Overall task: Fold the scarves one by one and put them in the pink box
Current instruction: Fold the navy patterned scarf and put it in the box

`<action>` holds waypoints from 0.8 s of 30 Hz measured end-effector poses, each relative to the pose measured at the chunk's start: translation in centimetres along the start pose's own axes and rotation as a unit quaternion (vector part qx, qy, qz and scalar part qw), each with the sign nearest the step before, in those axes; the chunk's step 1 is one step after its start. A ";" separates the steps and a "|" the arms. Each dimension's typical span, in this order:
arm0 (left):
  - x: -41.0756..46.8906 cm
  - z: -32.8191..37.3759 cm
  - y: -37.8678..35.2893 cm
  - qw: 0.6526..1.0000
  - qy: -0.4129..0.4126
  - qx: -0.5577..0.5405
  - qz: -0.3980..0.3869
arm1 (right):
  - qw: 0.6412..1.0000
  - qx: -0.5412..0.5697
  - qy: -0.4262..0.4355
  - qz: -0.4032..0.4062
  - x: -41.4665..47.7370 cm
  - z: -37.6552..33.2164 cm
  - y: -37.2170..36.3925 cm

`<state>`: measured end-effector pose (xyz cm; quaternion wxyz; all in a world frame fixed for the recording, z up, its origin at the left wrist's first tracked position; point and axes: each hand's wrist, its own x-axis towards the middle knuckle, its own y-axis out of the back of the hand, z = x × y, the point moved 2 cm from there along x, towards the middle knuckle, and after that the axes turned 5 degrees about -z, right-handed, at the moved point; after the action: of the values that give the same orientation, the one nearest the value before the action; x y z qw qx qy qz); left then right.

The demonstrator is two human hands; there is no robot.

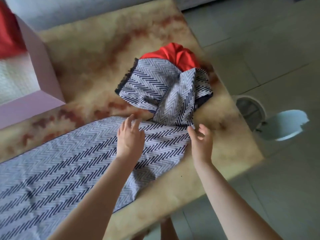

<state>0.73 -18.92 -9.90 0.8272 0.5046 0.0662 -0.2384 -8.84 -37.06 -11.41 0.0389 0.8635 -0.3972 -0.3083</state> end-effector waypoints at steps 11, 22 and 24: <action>9.3 11.4 -0.3 0.987 -0.056 -0.149 -0.024 | 0.995 -0.053 0.046 -0.066 4.0 -1.6 -2.4; 12.0 12.3 -1.2 0.995 -0.035 -0.062 -0.072 | 0.979 -0.056 0.098 -0.172 -1.6 0.5 -1.2; 11.4 11.8 -0.7 0.991 -0.014 -0.120 -0.061 | 0.995 0.045 0.029 -0.084 0.3 -0.3 0.2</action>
<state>8.83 -33.17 -8.78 0.8664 0.3938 0.1134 -0.2854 -8.72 -37.45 -11.24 -0.0143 0.9035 -0.3349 -0.2670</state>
